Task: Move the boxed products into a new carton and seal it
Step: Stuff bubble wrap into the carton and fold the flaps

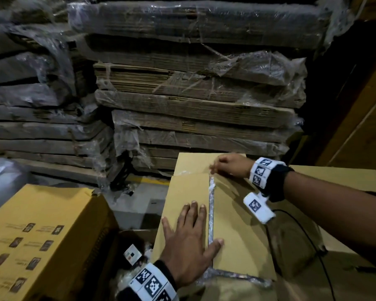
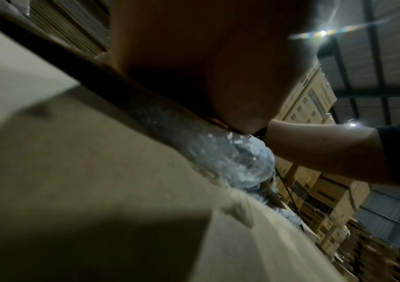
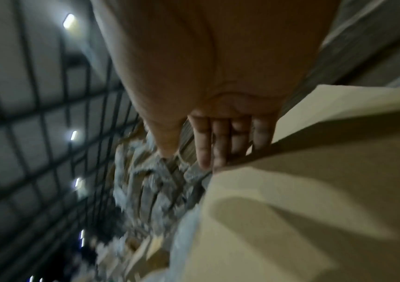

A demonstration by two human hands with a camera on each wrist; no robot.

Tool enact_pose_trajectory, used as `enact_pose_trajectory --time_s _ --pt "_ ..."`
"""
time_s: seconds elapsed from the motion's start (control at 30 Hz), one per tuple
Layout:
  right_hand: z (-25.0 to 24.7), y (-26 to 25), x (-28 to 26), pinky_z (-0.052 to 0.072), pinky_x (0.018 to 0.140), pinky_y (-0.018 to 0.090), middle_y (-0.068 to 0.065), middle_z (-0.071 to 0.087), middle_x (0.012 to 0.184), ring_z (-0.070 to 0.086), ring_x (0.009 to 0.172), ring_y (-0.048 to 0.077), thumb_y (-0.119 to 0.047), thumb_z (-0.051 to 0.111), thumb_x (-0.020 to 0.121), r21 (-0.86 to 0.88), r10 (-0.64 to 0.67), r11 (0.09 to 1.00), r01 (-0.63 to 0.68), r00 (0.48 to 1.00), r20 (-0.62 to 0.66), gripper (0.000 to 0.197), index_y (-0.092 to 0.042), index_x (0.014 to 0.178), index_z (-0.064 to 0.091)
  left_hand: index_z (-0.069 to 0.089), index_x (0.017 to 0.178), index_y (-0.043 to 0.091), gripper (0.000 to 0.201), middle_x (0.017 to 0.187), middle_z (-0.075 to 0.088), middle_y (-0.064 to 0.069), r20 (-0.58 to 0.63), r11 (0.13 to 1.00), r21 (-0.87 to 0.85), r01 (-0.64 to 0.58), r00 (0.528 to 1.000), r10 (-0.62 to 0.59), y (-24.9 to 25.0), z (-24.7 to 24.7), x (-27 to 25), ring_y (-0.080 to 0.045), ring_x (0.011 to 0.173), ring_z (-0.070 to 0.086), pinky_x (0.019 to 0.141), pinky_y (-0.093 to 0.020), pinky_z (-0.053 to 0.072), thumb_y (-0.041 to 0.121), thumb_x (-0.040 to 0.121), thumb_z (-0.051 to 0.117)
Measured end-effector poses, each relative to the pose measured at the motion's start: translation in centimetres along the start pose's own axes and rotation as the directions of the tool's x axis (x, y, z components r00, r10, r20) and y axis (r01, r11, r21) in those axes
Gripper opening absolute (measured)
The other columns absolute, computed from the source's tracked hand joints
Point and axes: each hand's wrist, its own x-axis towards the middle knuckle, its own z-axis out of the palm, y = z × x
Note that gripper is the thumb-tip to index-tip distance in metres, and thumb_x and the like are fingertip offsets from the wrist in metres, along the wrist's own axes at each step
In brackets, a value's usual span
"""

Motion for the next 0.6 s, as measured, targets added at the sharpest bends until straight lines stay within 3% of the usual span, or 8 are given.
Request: enact_pose_trajectory --time_s 0.07,0.13,0.2,0.27,0.33,0.43,0.53,0.6 --pt "-0.9 1.5 0.0 0.048 0.079 0.030 0.000 0.069 0.096 0.063 0.088 0.013 -0.036 0.068 0.087 0.127 0.090 0.990 -0.065 0.974 -0.207 0.025 -0.014 0.098 0.066 -0.018 0.155 0.030 0.085 0.161 -0.026 0.010 0.001 1.000 0.013 0.002 1.000 -0.002 0.1 0.1 0.0 -0.011 0.148 -0.026 0.114 -0.068 -0.009 0.075 0.092 0.018" --pt "-1.6 3.4 0.5 0.050 0.087 0.036 0.004 0.063 0.110 0.060 0.102 0.022 -0.047 0.076 0.076 -0.021 0.263 0.956 -0.293 0.887 -0.381 0.053 -0.012 0.113 0.059 -0.020 0.154 0.029 0.082 0.160 -0.029 0.009 0.014 1.000 0.025 0.001 1.000 -0.001 0.2 0.3 0.1 -0.013 0.147 -0.028 0.113 -0.069 -0.009 0.072 0.093 0.014" --pt "-1.9 5.5 1.1 0.050 0.091 0.040 0.011 0.059 0.122 0.057 0.112 0.032 -0.061 0.081 0.060 -0.083 0.439 0.859 -0.505 0.811 -0.386 0.086 -0.007 0.122 0.054 -0.023 0.152 0.029 0.080 0.159 -0.033 0.007 0.031 0.999 0.043 -0.004 1.000 0.003 0.3 0.6 0.1 -0.015 0.146 -0.031 0.112 -0.070 -0.008 0.072 0.091 0.005" --pt "-1.7 6.9 1.6 0.052 0.089 0.040 0.010 0.061 0.124 0.060 0.109 0.033 -0.065 0.085 0.044 0.092 0.520 0.851 -0.517 0.803 -0.292 0.108 -0.006 0.127 0.052 -0.024 0.152 0.029 0.085 0.158 -0.035 0.006 0.048 0.999 0.054 -0.007 0.999 0.005 0.3 0.7 0.2 -0.016 0.145 -0.033 0.111 -0.071 -0.008 0.073 0.082 -0.006" --pt "-1.3 6.4 1.6 0.050 0.083 0.033 0.009 0.062 0.119 0.062 0.107 0.031 -0.041 0.089 0.060 0.321 0.515 0.848 -0.422 0.800 -0.309 0.087 -0.002 0.128 0.051 -0.023 0.152 0.029 0.084 0.158 -0.035 0.006 0.062 0.998 0.057 -0.008 0.998 0.004 0.3 0.7 0.3 -0.015 0.144 -0.034 0.111 -0.071 -0.009 0.073 0.083 -0.006" --pt "-1.6 4.4 0.6 0.047 0.075 0.028 0.007 0.068 0.100 0.064 0.086 0.022 -0.010 0.083 0.071 0.479 0.426 0.857 -0.189 0.782 -0.454 0.040 -0.005 0.105 0.061 -0.020 0.153 0.029 0.077 0.159 -0.031 0.005 0.065 0.998 0.061 -0.007 0.998 0.003 0.3 0.5 0.4 -0.015 0.146 -0.031 0.111 -0.071 -0.011 0.069 0.095 0.009" --pt "-2.9 3.7 -2.6 0.047 0.072 0.032 0.001 0.069 0.074 0.064 0.063 0.011 0.002 0.078 0.073 0.478 0.238 0.878 -0.032 0.894 -0.379 0.021 -0.010 0.083 0.065 -0.016 0.155 0.028 0.078 0.162 -0.025 0.004 0.079 0.997 0.072 -0.015 0.997 0.010 0.2 -0.1 0.6 -0.016 0.148 -0.025 0.113 -0.070 -0.010 0.068 0.095 0.015" --pt "-3.2 3.7 -5.1 0.048 0.068 0.033 0.007 0.068 0.076 0.063 0.066 0.016 0.004 0.074 0.077 0.399 0.064 0.915 0.051 0.961 -0.270 0.013 -0.006 0.083 0.069 -0.013 0.155 0.028 0.080 0.163 -0.021 0.004 0.074 0.997 0.072 -0.019 0.997 0.013 0.2 -0.4 0.7 -0.016 0.149 -0.022 0.113 -0.069 -0.010 0.069 0.094 0.017"
